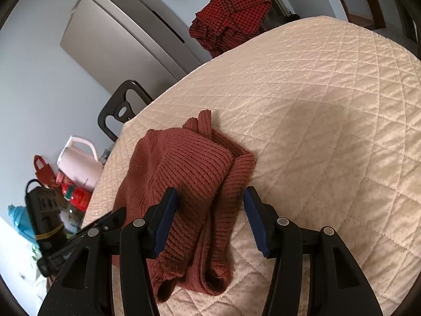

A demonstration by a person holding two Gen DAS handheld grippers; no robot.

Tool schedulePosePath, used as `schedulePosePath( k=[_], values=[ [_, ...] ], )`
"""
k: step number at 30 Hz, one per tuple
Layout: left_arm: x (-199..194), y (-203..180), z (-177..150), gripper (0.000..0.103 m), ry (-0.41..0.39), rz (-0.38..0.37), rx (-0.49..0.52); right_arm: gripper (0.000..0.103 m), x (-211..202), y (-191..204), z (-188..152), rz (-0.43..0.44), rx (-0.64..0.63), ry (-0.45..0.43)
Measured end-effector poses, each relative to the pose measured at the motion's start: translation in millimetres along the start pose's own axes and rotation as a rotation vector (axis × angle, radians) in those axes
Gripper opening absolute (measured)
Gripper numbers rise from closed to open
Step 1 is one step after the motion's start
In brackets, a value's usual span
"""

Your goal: Fold small clothes

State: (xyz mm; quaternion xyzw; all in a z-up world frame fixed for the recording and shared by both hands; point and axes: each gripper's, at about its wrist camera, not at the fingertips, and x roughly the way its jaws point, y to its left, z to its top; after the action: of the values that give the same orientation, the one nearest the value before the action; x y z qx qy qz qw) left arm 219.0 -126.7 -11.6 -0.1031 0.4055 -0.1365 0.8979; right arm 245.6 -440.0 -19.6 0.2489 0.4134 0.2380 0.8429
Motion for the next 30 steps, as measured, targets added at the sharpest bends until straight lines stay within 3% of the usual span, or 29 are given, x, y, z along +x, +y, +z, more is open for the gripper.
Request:
schedulePosePath(
  k=[10, 12, 14, 16, 28, 30],
  values=[
    [5.3, -1.3, 2.0, 0.071, 0.015, -0.012, 0.007, 0.053, 1.4, -0.5, -2.0, 0.032, -0.001, 0.008],
    [5.6, -4.7, 1.9, 0.071, 0.017, -0.014, 0.024, 0.044, 4.0, 0.7, -1.6, 0.046, -0.011, 0.024],
    [4.1, -8.4, 1.5, 0.062, 0.011, -0.026, 0.044, 0.036, 5.9, 3.0, -1.9, 0.056, -0.021, 0.032],
    [2.7, -11.6, 1.1, 0.059, 0.003, -0.013, 0.061, 0.030, 6.0, 3.8, -2.5, 0.062, -0.024, 0.032],
    [-9.2, -18.7, 4.2, 0.039, -0.032, 0.012, 0.115, 0.023, 2.7, 16.9, -6.6, 0.036, -0.048, 0.026],
    [-18.4, -16.2, 3.8, 0.037, -0.043, 0.011, 0.118, 0.023, -1.0, 22.7, -9.3, 0.063, -0.035, 0.020]
  ],
)
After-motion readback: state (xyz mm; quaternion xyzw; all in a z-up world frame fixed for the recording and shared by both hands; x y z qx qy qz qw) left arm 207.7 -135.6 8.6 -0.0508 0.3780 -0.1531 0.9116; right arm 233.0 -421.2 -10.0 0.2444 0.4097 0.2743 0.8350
